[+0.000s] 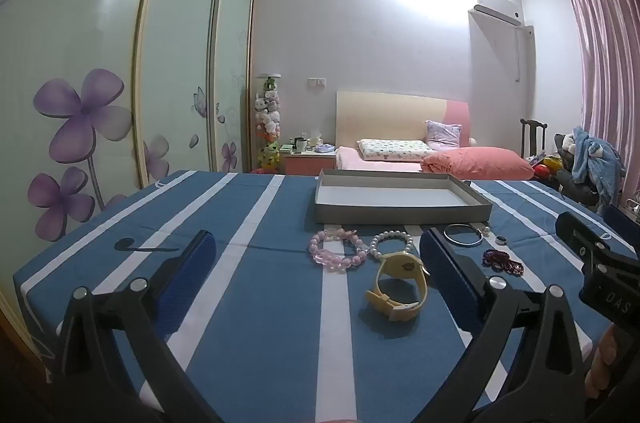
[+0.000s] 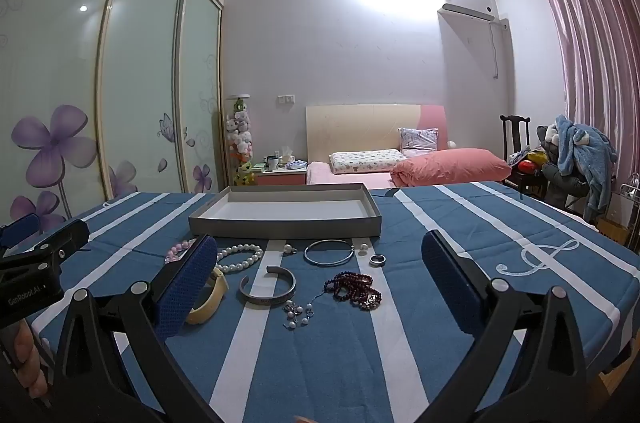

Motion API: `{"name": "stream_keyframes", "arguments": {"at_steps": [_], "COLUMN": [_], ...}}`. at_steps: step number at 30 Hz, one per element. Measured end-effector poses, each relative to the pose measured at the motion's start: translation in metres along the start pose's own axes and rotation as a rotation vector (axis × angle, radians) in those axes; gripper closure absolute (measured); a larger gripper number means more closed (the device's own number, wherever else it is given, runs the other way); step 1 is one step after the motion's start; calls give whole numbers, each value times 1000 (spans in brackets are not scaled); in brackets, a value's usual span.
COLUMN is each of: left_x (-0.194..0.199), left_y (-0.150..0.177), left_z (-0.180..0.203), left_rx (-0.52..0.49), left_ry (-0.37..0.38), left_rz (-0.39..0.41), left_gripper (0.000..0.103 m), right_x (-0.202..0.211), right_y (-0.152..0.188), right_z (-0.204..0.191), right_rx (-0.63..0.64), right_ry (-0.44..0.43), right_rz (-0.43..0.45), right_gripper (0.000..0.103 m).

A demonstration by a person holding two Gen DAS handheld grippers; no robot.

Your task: Organize jewelry

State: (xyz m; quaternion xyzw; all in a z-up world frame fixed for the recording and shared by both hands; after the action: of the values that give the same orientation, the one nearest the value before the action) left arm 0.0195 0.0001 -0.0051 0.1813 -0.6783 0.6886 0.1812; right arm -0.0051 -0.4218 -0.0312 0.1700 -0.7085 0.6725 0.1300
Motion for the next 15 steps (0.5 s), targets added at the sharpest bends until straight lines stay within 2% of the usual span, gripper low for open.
{"name": "stream_keyframes", "arguments": {"at_steps": [15], "left_x": [0], "left_y": [0], "left_z": [0], "left_rx": [-1], "left_ry": [1], "left_rz": [-1], "left_gripper": [4], "right_x": [0], "right_y": [1], "right_z": [2], "right_rx": [-4], "right_ry": [-2], "right_rz": [-2], "right_gripper": [2]}}
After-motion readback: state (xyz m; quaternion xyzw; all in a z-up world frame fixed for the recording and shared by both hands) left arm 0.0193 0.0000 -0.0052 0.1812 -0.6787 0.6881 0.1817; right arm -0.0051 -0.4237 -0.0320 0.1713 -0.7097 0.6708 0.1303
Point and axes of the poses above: each gripper's, at about its wrist camera, not at the fingertips, and x roughly against the way its jaws point, z to its right, y to its underside, the point moved 2 cm from there along -x, roughly the way its jaws point, and after that the axes turned 15 degrees about -z, right-handed, at the moved point
